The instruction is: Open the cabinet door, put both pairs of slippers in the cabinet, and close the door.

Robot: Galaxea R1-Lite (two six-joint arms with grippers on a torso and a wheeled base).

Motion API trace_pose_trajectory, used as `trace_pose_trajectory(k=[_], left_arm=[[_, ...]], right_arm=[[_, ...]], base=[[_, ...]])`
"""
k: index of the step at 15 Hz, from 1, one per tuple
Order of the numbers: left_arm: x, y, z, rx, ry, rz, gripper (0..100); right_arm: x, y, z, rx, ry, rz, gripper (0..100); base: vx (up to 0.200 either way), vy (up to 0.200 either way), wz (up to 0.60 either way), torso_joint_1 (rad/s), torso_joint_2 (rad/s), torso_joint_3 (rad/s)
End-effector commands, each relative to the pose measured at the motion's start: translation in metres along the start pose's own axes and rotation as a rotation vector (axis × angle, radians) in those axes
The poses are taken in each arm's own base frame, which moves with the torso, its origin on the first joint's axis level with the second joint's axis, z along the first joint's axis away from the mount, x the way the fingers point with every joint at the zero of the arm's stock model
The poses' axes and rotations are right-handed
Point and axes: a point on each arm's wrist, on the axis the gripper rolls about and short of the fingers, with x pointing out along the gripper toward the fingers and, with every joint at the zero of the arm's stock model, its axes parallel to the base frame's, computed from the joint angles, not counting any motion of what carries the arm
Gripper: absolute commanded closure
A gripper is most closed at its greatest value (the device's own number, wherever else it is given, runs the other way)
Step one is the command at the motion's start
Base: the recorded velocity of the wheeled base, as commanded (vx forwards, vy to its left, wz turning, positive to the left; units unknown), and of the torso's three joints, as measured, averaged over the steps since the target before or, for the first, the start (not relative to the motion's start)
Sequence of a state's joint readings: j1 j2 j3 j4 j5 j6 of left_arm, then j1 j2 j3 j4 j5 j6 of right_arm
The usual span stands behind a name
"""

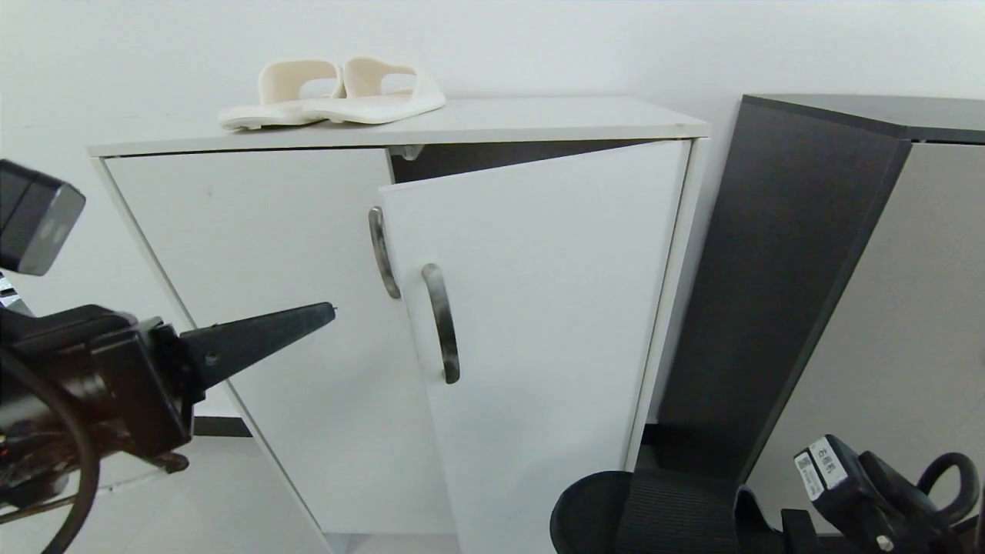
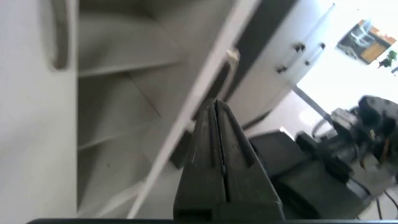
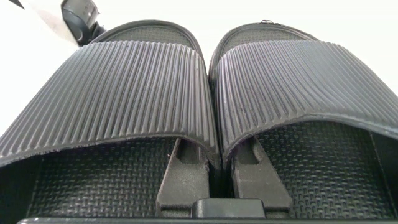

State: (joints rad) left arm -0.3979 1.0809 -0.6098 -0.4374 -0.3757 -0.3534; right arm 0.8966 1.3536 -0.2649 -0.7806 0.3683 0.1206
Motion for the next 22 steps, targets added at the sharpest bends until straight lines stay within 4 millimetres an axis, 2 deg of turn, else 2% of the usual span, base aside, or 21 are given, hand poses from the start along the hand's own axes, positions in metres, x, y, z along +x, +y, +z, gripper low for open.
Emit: trace_pose_trajectory(k=[1,5,8,11,12,13,16,17,20,22], left_arm=[[0.034,0.019,0.007,-0.016,0.021,0.039,100],[0.082,0.04,0.01,-0.018,0.021,0.044,100],[0.095,0.05,0.012,-0.028,0.026,0.063,100],[0.096,0.049,0.012,-0.028,0.027,0.056,100],[0.094,0.048,0.01,-0.032,0.019,0.049,100],[0.095,0.044,0.009,-0.039,0.024,0.036,100],[0.087,-0.003,-0.005,-0.039,0.068,-0.141,100],[0.083,-0.009,-0.008,-0.029,0.076,-0.166,100],[0.08,-0.004,-0.016,-0.028,0.095,-0.145,100],[0.077,0.006,-0.017,-0.025,0.072,-0.11,100]], right_arm=[[-0.001,0.001,0.0,-0.006,-0.004,0.004,100],[-0.004,0.002,0.001,-0.009,-0.011,0.013,100],[-0.003,0.002,0.001,-0.01,-0.008,0.012,100],[-0.004,0.007,-0.004,-0.009,0.015,0.038,100],[-0.015,0.022,-0.019,-0.049,0.046,0.136,100],[-0.016,0.023,-0.02,-0.061,0.045,0.151,100],[-0.024,0.025,-0.031,-0.07,0.074,0.211,100],[-0.026,0.026,-0.033,-0.088,0.073,0.239,100],[-0.022,0.024,-0.035,-0.085,0.094,0.237,100],[-0.009,0.02,-0.024,-0.075,0.086,0.202,100]], base=[[0.0,0.0,0.0,0.0,0.0,0.0],[0.0,0.0,0.0,0.0,0.0,0.0],[0.0,0.0,0.0,0.0,0.0,0.0],[-0.133,0.0,0.0,0.0,0.0,0.002],[-0.2,0.0,0.0,0.012,0.0,0.007],[-0.2,0.0,0.0,0.002,0.0,-0.007],[-0.2,0.0,0.0,-0.002,0.0,0.004],[-0.2,0.0,0.0,-0.002,0.01,-0.007],[-0.2,0.0,0.0,0.004,0.0,0.006],[0.0,0.0,0.0,0.0,0.0,0.0]])
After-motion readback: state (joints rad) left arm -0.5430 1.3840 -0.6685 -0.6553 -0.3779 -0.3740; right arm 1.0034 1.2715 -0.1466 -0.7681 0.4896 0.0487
